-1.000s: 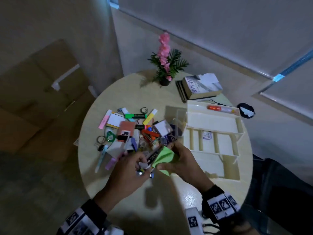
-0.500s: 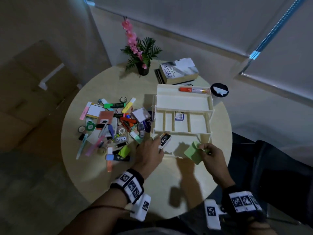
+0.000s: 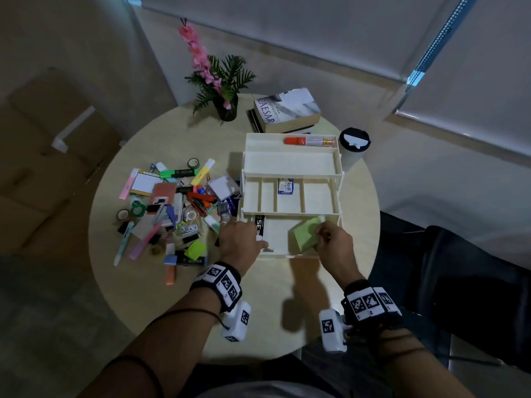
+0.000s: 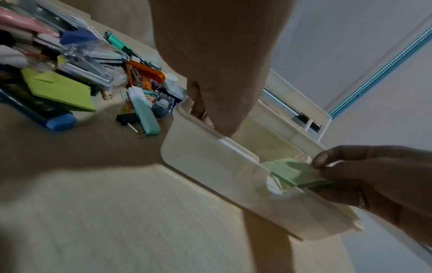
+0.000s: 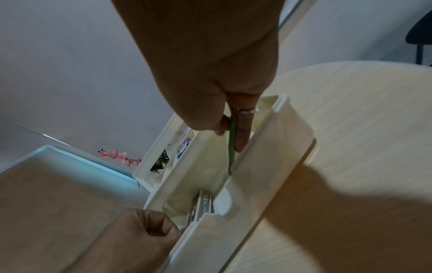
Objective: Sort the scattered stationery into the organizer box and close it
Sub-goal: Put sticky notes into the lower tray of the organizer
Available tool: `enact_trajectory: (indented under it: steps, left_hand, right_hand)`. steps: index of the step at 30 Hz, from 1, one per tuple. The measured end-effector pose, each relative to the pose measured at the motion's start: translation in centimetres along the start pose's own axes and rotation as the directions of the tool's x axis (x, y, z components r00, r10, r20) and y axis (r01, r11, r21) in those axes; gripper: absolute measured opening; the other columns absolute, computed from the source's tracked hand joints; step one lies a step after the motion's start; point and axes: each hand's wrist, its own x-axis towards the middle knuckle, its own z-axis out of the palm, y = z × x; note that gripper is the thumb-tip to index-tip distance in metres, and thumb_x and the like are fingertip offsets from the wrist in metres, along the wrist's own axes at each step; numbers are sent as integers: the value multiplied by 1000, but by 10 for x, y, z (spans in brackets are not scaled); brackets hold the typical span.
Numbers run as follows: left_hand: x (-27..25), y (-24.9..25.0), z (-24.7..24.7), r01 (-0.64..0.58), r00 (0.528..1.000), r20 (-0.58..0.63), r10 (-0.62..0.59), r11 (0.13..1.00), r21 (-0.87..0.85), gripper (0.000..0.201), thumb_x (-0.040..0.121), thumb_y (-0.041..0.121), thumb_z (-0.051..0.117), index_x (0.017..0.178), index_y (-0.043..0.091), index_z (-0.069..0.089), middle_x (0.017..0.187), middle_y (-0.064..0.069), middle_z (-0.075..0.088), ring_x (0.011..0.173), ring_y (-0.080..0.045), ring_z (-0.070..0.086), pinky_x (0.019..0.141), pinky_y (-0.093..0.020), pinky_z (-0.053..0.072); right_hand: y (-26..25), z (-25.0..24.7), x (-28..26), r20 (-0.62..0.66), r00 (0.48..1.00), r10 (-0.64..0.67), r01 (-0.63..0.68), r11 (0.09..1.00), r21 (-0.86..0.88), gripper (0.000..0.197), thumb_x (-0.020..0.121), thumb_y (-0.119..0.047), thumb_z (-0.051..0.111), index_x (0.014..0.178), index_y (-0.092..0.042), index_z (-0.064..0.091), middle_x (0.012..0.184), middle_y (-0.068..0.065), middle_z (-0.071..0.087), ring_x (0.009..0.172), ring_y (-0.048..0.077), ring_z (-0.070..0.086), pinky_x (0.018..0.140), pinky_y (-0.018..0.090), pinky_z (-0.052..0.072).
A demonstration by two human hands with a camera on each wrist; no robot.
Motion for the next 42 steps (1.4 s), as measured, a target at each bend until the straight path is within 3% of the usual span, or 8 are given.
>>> enact_trajectory:
  steps: [2,7,11,17,22,29,33,42]
  left_hand:
    - [2,0,3,-1,1000,10,1,1000,-21,50,85,70,70,89,20,69,89,-5,76,90,-27,70,92,-40,46]
    - [6,2,5,5,1000,21,-5,1000,-27,48,83,68,73,91,21,69,90,-4,76,89,-26,70,84,-38,44]
    - [7,2,5,-53,998,26,53,998,-26,37,85,54,80,100,22,66,100,-4,76,95,-28,71,85,-39,49]
    - [14,-3,1,-176,982,65,178,984,-29,38,85,34,84,119,26,69,105,-3,77,98,-26,73,83,-35,54]
    - [19,-3,-1,-151,983,115,142,985,79,18,89,12,72,101,25,68,95,-2,76,91,-25,73,82,-36,51]
    - [27,-1,3,-146,984,125,129,979,141,24,82,35,84,100,26,70,91,2,75,85,-22,72,83,-37,53]
    - [26,-1,5,-142,985,113,126,979,145,17,84,31,81,90,25,66,87,1,73,80,-23,70,81,-37,51]
    - [28,1,8,-149,983,128,132,980,132,9,92,14,69,94,23,68,93,-1,75,87,-24,72,83,-39,48]
  right_hand:
    - [-1,2,1,27,999,19,-18,998,-63,27,90,9,53,99,-3,75,99,16,75,93,32,70,78,30,52]
    - [-3,6,5,81,997,3,9,988,-152,23,85,11,57,89,1,78,88,6,74,78,22,66,65,18,40]
    - [11,15,22,169,982,-86,138,935,-326,24,79,5,70,90,-13,82,90,8,80,85,25,76,77,26,57]
    - [15,17,33,210,974,-83,174,870,-462,24,87,5,62,100,-7,77,95,14,76,91,32,74,78,38,62]
    - [16,21,43,240,971,-18,139,854,-502,14,88,-3,67,99,-4,75,95,16,75,91,34,74,75,38,60]
    - [-3,14,50,439,888,-134,390,725,-567,25,90,-16,73,114,-17,78,115,9,75,105,29,71,93,41,59]
    - [1,14,61,518,844,-138,472,649,-596,25,94,-23,69,119,-24,73,111,4,77,97,23,74,86,40,63]
    - [-16,12,50,417,900,-126,426,451,-784,22,107,-18,50,107,-14,71,102,5,76,92,25,77,71,37,61]
